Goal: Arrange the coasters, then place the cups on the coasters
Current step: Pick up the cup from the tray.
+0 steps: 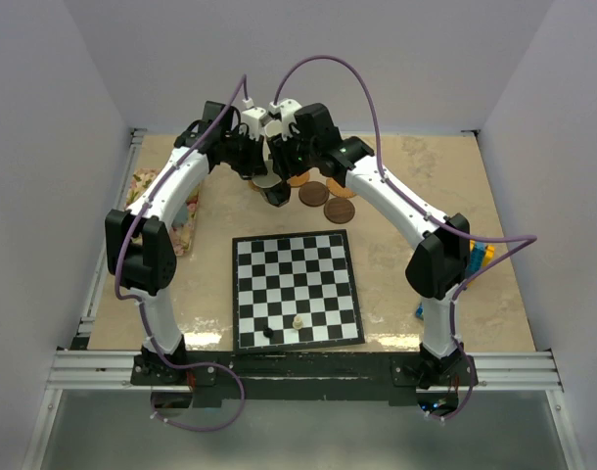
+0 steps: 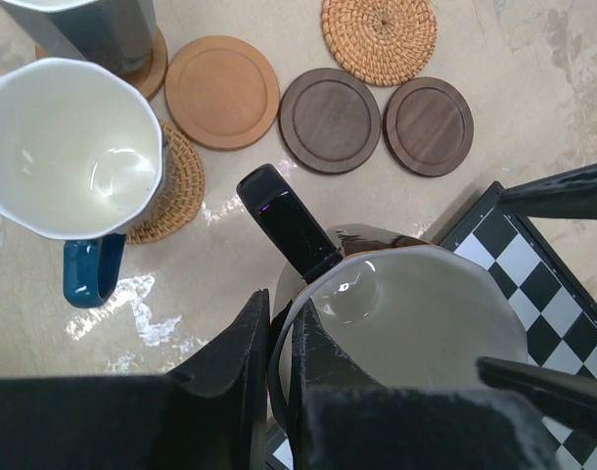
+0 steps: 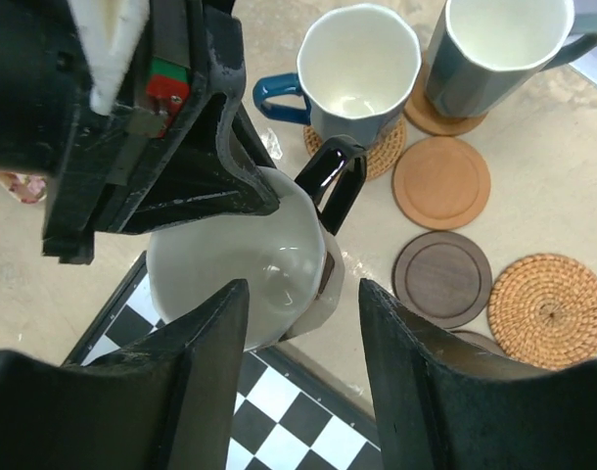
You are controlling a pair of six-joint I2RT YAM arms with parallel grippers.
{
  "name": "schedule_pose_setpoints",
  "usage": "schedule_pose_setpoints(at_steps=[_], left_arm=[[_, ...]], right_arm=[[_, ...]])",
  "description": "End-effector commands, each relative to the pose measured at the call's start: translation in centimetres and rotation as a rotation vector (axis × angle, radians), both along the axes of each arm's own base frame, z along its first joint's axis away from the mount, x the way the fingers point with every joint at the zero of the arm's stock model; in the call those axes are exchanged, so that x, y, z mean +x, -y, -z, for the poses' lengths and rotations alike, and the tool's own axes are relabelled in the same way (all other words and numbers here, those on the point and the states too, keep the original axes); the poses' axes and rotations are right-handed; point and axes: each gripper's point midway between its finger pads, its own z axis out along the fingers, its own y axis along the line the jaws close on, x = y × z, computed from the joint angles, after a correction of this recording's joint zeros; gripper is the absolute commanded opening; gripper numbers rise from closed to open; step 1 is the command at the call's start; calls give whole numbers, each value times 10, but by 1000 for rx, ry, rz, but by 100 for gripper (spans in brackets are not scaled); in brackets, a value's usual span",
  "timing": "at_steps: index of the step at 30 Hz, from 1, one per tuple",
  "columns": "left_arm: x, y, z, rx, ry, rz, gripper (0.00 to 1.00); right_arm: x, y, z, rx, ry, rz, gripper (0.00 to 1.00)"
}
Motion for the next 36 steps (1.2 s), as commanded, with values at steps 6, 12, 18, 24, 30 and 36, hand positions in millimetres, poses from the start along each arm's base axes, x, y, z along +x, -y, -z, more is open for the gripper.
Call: schedule_pose_setpoints(at_steps=[6, 12, 18, 24, 30, 36], left_arm=[[-9, 13, -73, -160, 140, -25, 0], [-20, 17, -74, -203, 125, -7, 0], [-27, 17, -76, -218, 122, -16, 0], [-26, 14, -76, -208, 127, -29, 0], [-27, 13, -74, -208, 122, -33, 2], [-32, 14, -67, -224, 100, -27, 36]], right_arm=[[-2, -8, 16, -36, -2, 78, 50], [2, 1, 27, -37, -18, 181, 41], [8, 10, 40, -64, -26, 264, 27], [9, 10, 60, -97, -54, 265, 0], [12, 15, 58, -87, -55, 321, 0], [4, 17, 59, -24, -46, 326, 0]])
